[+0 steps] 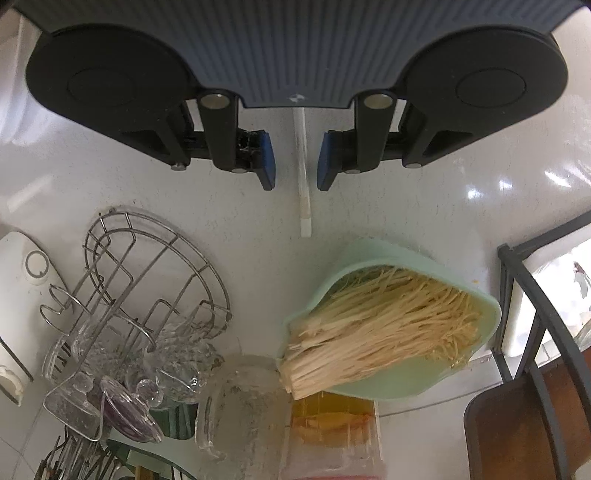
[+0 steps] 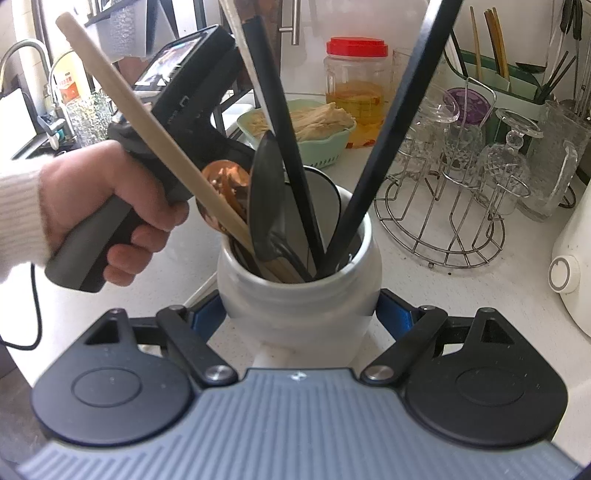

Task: Organize utensils
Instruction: 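Close the left gripper on the white stick, then lift the white stick with the left gripper and carry it over the jar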

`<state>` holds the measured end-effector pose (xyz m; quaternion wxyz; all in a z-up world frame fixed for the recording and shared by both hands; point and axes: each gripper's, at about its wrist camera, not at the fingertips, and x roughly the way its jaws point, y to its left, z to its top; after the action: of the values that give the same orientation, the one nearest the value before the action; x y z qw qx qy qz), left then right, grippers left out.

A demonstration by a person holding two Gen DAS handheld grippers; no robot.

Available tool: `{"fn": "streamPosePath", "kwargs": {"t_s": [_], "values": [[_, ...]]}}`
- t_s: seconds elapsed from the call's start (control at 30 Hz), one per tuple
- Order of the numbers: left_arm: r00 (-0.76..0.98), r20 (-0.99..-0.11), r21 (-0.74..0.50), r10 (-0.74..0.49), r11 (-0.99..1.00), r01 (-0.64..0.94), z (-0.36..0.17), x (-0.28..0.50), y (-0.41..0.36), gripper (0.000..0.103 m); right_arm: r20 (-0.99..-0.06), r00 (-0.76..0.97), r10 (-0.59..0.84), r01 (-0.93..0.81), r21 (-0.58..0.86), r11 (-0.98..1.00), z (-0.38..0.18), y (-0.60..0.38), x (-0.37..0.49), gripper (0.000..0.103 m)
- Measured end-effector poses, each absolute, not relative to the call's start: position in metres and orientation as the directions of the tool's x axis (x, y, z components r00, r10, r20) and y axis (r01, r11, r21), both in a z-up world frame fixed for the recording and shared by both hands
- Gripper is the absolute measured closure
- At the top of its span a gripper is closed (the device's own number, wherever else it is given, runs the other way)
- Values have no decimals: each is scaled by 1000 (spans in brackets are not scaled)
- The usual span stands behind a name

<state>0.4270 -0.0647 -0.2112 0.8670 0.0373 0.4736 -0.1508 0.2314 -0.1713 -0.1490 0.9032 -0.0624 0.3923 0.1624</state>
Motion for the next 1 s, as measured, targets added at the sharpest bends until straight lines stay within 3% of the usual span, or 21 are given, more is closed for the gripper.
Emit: {"fn": "streamPosePath", "kwargs": {"t_s": [0.23,0.4,0.73,1.0], "values": [[521,-831,-51,-193,960,275,-211,438,-72,75,-726,638,256,-359,14,933,-149,-172,232,14],[513,-841,-28,-170,962,273,-210,442,-71,95,-728,634,261,-366,15,931,-148,-172,232,14],[507,-845,-36,-173,962,269,-205,440,-63,96,-739,624,256,-365,14,931,-147,-170,235,14],[544,-816,-74,-196,968,238,-167,426,-47,96,-745,619,247,-355,15,935,-147,-167,238,14]]}}
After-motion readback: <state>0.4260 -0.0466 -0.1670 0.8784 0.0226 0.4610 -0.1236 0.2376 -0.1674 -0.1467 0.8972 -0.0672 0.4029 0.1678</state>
